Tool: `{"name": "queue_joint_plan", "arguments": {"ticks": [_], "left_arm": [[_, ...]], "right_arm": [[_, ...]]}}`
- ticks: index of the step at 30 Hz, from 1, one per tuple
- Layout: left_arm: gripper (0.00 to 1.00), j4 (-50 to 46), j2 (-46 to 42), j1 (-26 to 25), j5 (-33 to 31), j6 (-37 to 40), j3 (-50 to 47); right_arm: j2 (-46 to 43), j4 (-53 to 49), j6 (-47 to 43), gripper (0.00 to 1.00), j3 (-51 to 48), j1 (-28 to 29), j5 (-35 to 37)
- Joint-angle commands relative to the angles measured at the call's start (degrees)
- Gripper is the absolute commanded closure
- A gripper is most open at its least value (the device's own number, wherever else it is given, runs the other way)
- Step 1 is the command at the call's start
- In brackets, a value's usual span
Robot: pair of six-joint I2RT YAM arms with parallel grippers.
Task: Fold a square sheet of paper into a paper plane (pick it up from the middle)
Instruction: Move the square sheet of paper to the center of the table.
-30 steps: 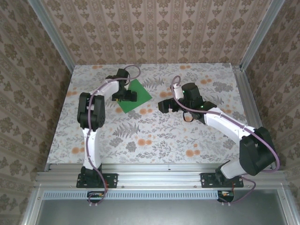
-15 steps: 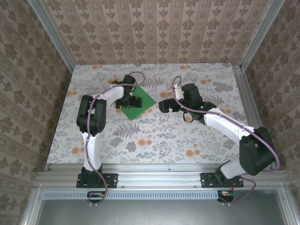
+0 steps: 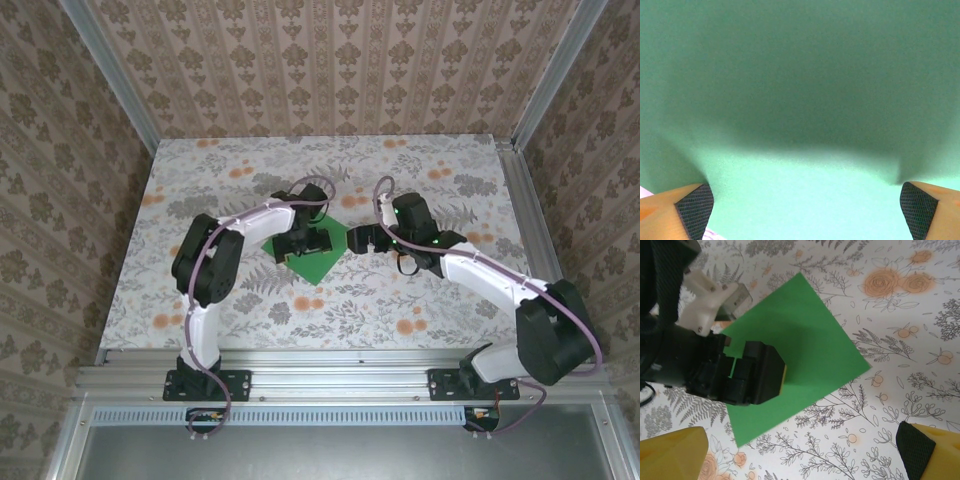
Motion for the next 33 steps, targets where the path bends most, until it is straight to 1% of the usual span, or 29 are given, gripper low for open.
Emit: {"name": "queue_joint_plan", "arguments": {"ticks": [1, 3, 6, 8, 9, 10, 12, 13, 15, 16, 19, 21, 24, 29, 33], "left_arm": [[0.0, -2.0, -3.5, -0.8, 1.0, -8.8, 0.1], [0.0, -2.9, -5.2, -0.7, 0.8, -8.9, 0.9], [0.0, -4.0, -8.7, 0.6, 0.7, -6.9, 1.1], [0.0, -4.3, -11.4, 2.1, 0.5, -3.4, 0.5], [0.0, -5.0, -12.8, 3.3, -0.4, -1.0, 0.4], [0.0, -4.9, -13.9, 4.8, 0.2, 2.8, -0.4], [0.0, -2.2, -17.1, 8.4, 4.3, 8.9, -2.9], [0.0, -0.2, -18.7, 10.2, 7.6, 13.3, -4.2], [0.0, 0.0, -20.6, 13.9, 10.1, 19.9, -5.2], [0.0, 0.2, -21.4, 16.0, 13.0, 22.9, -5.8], [0.0, 0.2, -23.7, 20.9, 15.2, 27.6, -8.3], [0.0, 0.2, -25.0, 23.8, 17.9, 28.9, -10.0], [0.0, 1.1, -26.6, 26.8, 20.7, 29.9, -12.8], [0.0, 1.3, -28.3, 30.4, 22.1, 30.8, -15.7], [0.0, 1.3, -28.8, 31.7, 22.6, 31.9, -16.3]], "right_arm": [[-3.3, -1.0, 2.6, 0.0, -1.4, -1.6, -1.4], [-3.8, -1.8, 4.1, 0.0, -1.2, -2.0, -2.6], [-3.5, -3.6, 8.0, 0.0, 0.0, -1.9, -4.6], [-2.5, -5.4, 11.0, 0.0, 1.8, -1.3, -6.2], [-1.8, -6.7, 12.8, 0.0, 3.2, -0.7, -5.6], [-0.9, -8.8, 14.1, 0.0, 4.7, 0.2, -4.3], [0.2, -11.7, 16.3, 0.0, 7.5, 2.4, -1.5], [2.2, -12.2, 17.8, 0.0, 8.6, 3.6, -0.1], [4.2, -12.0, 21.0, 0.0, 10.3, 5.8, 1.9], [5.2, -12.3, 22.7, 0.0, 11.4, 7.0, 3.4], [8.7, -12.0, 27.7, 0.0, 14.0, 10.5, 6.9], [11.2, -11.4, 30.2, 0.0, 15.5, 12.7, 8.9], [16.0, -10.8, 32.6, 0.0, 18.3, 15.8, 10.4], [24.8, -10.4, 36.0, 0.0, 23.8, 20.1, 11.7], [29.9, -10.9, 36.6, 0.0, 27.2, 22.0, 12.4]]}}
